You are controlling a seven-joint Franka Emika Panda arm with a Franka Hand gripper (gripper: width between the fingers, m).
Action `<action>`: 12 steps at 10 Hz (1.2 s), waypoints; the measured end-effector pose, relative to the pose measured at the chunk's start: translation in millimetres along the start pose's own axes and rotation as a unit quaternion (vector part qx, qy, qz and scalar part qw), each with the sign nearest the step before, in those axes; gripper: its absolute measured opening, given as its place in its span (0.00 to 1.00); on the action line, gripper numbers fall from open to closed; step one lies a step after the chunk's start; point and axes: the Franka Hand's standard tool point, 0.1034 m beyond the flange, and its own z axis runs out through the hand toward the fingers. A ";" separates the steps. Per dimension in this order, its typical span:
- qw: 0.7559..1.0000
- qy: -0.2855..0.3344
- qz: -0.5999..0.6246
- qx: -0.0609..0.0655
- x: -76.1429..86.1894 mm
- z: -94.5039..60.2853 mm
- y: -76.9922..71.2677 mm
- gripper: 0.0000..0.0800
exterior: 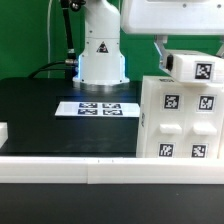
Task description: Assemble cabinet
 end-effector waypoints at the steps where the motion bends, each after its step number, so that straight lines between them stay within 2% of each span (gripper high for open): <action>1: 1.000 0.004 0.014 -0.003 1.5 -0.2 0.7 0.71; 2: 1.000 0.004 0.019 -0.001 2.0 0.2 1.1 0.71; 6: 0.978 0.005 0.209 0.003 3.5 -1.1 2.4 0.71; 7: 0.962 0.013 0.271 0.015 5.3 -1.3 3.7 0.71; 8: 0.931 0.016 0.363 0.028 4.2 -0.7 5.6 0.71; 11: 0.834 0.013 0.551 0.033 0.0 0.2 2.0 0.71; 12: 0.789 0.009 0.613 0.037 -3.9 4.6 -3.0 0.71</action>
Offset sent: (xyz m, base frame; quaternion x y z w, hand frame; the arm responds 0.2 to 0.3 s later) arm 0.0000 0.0000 0.0000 0.0000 0.0000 0.2667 0.9638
